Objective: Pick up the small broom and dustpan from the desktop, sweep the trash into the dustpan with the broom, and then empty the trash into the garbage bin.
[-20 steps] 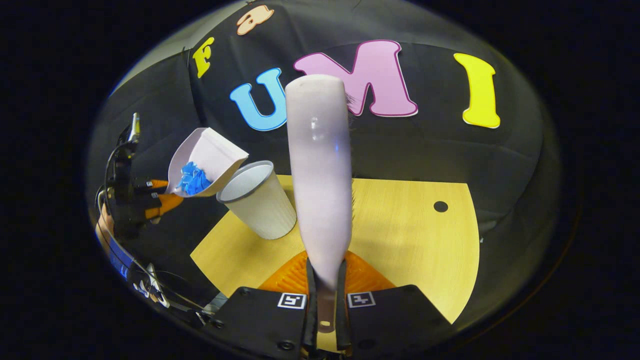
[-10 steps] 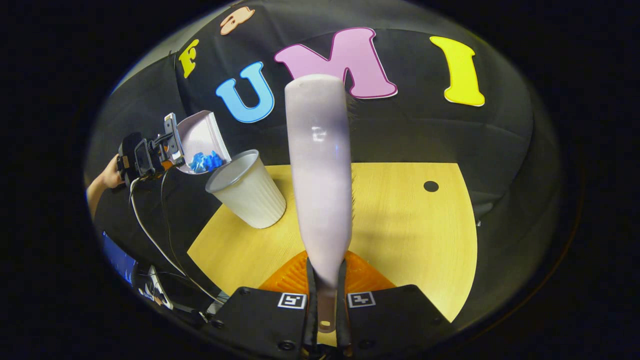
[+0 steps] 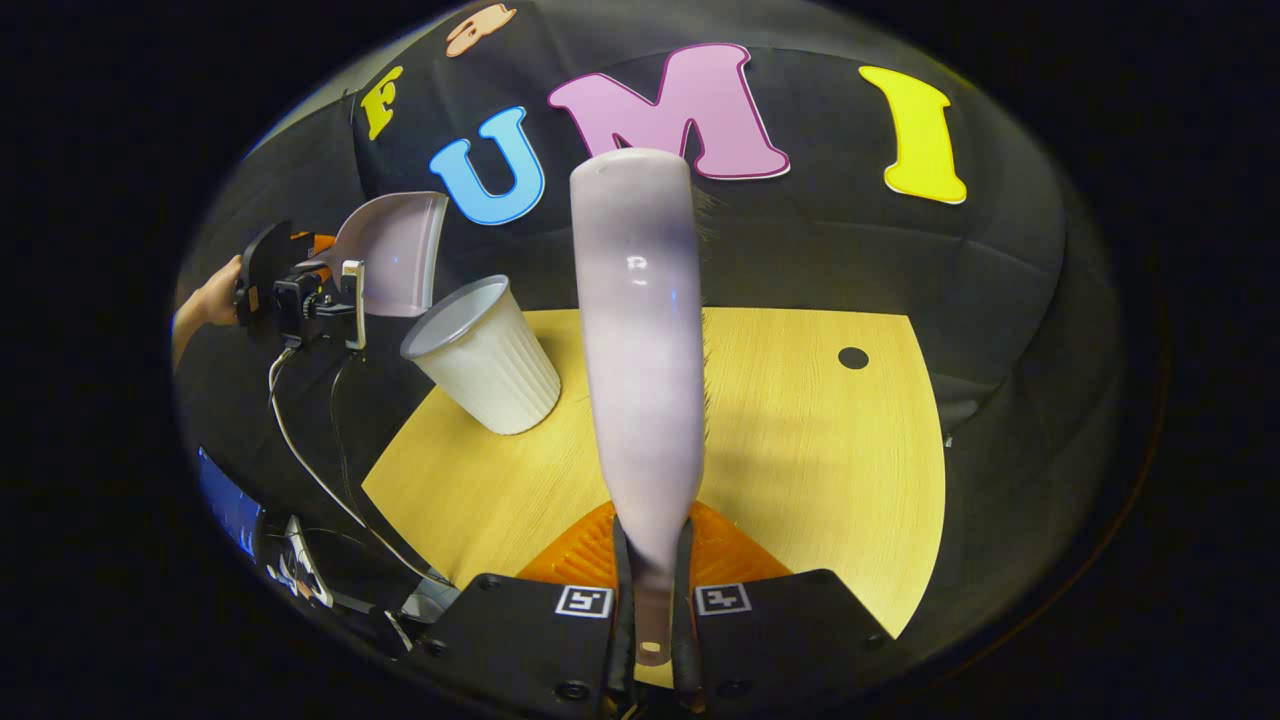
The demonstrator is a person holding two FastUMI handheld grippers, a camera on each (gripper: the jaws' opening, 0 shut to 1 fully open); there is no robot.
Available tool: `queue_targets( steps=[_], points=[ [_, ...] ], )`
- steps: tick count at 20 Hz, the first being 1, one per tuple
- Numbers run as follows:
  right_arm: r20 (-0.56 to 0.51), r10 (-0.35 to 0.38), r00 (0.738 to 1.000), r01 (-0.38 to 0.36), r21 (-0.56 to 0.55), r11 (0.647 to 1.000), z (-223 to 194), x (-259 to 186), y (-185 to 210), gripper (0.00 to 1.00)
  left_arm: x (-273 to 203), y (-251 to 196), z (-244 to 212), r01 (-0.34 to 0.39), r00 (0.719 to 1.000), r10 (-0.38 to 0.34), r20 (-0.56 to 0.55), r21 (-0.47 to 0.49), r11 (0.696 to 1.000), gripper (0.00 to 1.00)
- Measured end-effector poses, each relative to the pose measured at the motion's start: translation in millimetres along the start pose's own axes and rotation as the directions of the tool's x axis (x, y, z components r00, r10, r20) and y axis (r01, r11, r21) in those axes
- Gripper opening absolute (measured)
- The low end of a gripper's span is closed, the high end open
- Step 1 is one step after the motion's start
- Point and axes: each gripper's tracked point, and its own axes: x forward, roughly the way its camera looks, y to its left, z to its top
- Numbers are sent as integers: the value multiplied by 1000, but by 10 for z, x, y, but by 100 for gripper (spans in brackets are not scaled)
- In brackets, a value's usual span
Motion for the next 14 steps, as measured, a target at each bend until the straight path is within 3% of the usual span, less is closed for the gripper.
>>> queue_targets(
  steps=[4, 6, 8, 10, 12, 14],
  points=[
    [-1, -16, 1000, 16, -7, 1000, -20, -18, -23, 16, -46, -14, 50, 111, 994, -107, 34, -195, 975, 20],
    [0, -17, 1000, 17, -3, 1000, -12, -31, -10, 16, -72, -19, 61, 143, 990, -135, 46, -292, 946, 20],
    [0, -11, 1000, 11, 8, 1000, 1, -42, 28, 16, -57, -74, 115, 191, 982, -170, 86, -409, 892, 20],
    [0, 1, 1000, -1, 25, 1000, 31, -61, 100, 16, -84, -109, 201, 287, 958, -244, 153, -538, 792, 20],
    [-4, -3, 1000, 3, 40, 999, 49, -109, 136, 16, -200, -151, 370, 403, 914, -325, 243, -640, 654, 20],
    [-9, -27, 1000, 28, 46, 999, 70, -161, 127, 16, -455, -158, 626, 520, 850, -379, 365, -695, 496, 20]
  ],
)
